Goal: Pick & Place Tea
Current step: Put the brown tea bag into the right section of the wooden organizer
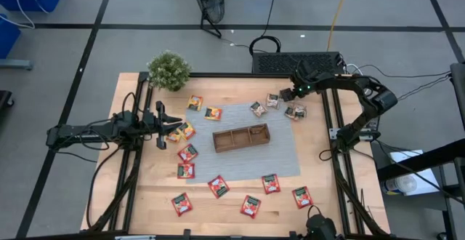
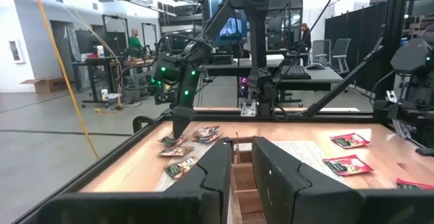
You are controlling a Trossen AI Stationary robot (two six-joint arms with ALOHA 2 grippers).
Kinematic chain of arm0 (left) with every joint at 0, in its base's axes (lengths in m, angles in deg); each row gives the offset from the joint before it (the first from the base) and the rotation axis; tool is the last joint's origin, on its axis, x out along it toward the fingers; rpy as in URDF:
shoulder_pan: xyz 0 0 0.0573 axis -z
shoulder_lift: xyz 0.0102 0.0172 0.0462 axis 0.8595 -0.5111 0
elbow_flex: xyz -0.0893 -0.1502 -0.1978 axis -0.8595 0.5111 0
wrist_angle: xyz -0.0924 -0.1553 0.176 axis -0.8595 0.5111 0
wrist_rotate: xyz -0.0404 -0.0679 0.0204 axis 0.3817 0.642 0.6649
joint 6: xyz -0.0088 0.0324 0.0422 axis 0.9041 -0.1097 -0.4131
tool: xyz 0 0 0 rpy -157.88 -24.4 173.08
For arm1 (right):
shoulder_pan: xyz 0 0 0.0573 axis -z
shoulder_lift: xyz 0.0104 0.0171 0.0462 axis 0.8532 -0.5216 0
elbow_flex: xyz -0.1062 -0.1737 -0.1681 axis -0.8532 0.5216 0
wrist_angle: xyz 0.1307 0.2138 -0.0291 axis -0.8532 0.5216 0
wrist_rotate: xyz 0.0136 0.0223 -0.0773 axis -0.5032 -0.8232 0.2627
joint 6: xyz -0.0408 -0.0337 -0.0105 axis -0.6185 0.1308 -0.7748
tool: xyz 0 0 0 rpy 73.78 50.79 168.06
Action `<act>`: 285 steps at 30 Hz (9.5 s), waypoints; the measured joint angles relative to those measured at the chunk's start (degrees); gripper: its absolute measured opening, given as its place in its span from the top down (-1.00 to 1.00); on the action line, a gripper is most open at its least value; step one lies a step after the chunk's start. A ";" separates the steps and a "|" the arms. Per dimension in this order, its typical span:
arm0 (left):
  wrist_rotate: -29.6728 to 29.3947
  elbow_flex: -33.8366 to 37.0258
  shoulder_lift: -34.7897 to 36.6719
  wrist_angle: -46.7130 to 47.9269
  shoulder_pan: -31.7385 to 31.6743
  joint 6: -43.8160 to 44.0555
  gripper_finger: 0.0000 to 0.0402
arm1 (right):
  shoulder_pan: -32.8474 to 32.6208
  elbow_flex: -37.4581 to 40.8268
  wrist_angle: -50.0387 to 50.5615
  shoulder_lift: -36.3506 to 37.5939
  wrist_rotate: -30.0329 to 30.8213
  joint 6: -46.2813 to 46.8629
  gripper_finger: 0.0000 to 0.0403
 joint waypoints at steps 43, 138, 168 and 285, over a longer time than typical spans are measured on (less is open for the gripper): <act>0.01 -0.01 0.00 -0.01 0.00 -0.02 0.67 | -35.90 22.34 -25.20 45.93 22.01 -2.29 0.97; -10.22 -53.43 -91.13 -31.41 2.28 11.58 0.07 | -61.96 28.72 -86.06 20.76 39.02 -37.70 0.97; -2.84 -53.40 -91.05 -31.93 2.45 7.55 0.98 | -61.94 28.79 -85.44 20.76 38.90 -35.98 0.87; -31.52 -83.74 -85.67 42.89 23.70 7.48 0.97 | -52.59 39.75 -88.40 18.88 11.91 -19.06 1.00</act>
